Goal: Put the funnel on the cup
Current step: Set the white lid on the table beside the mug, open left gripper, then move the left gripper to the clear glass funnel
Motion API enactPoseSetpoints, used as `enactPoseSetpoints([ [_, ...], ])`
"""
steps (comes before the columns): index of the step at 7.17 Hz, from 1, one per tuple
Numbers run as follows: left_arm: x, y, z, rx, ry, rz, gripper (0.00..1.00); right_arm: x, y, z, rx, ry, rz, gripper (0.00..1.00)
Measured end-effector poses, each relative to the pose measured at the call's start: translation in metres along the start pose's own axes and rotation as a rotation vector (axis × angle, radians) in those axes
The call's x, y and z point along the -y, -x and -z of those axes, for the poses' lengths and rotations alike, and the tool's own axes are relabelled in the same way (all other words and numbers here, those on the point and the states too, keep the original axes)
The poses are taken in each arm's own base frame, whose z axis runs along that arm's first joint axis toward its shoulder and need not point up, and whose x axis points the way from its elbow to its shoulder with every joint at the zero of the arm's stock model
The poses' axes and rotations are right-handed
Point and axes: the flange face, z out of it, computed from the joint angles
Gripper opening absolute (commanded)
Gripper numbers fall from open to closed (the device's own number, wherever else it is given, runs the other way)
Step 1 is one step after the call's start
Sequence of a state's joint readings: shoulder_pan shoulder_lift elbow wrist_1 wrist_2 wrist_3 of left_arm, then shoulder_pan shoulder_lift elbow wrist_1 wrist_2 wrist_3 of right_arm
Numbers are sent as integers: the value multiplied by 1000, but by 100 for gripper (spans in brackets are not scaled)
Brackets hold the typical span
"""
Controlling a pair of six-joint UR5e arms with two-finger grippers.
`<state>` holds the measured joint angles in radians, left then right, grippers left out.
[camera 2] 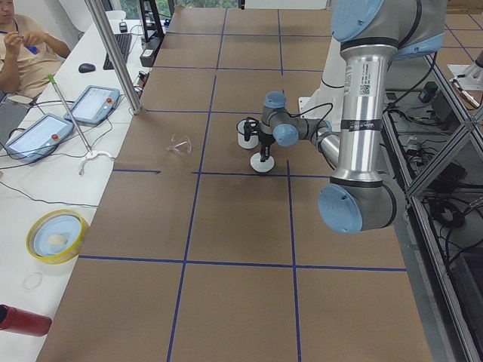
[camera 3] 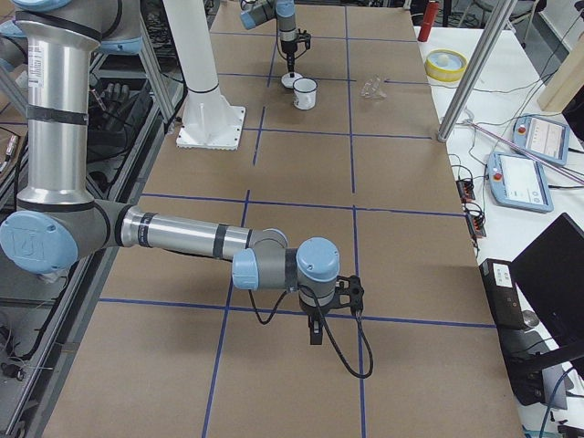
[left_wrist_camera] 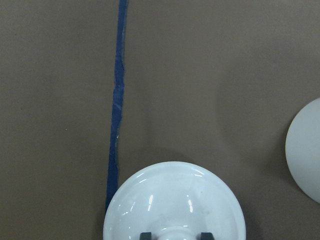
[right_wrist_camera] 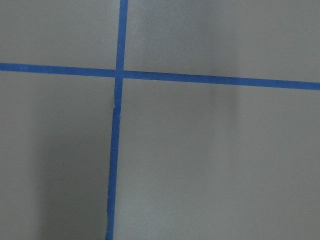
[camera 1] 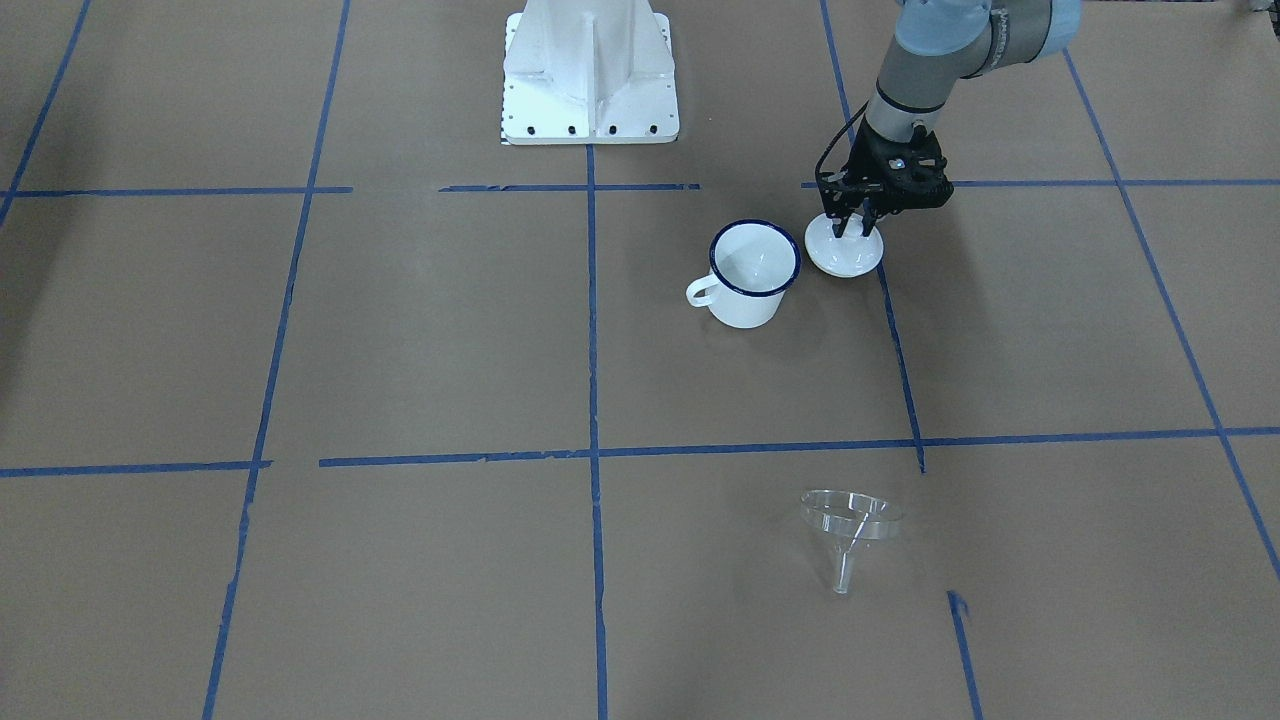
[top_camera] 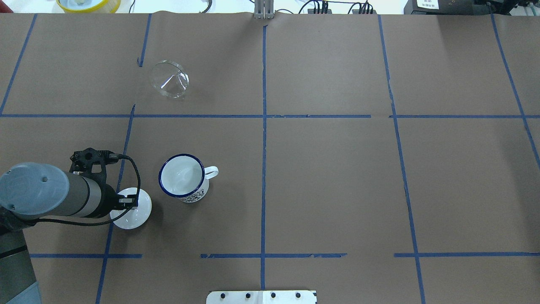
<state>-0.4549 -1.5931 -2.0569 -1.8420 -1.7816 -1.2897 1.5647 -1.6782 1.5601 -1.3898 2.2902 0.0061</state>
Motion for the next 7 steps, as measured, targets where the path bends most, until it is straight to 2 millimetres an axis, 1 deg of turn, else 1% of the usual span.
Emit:
enactPoseSetpoints([
  [1,0,0,-2,2,1,0,69,0,0,0,0,0,0,100],
  [2,0,0,-4,5,1,2,93,0,0,0,0,0,0,100],
  [3,1,-1,-5,5,1,4,100,0,0,0,0,0,0,100],
  [4,1,-1,-5,4,1,6,100,0,0,0,0,0,0,100],
  [5,4,-3,1,-5,-6,10,100,0,0,0,0,0,0,100],
  [6,17,-3,17,-29,-34,28,100,0,0,0,0,0,0,100],
  [7,47,-1,46,-64,-96,77,100,0,0,0,0,0,0,100],
])
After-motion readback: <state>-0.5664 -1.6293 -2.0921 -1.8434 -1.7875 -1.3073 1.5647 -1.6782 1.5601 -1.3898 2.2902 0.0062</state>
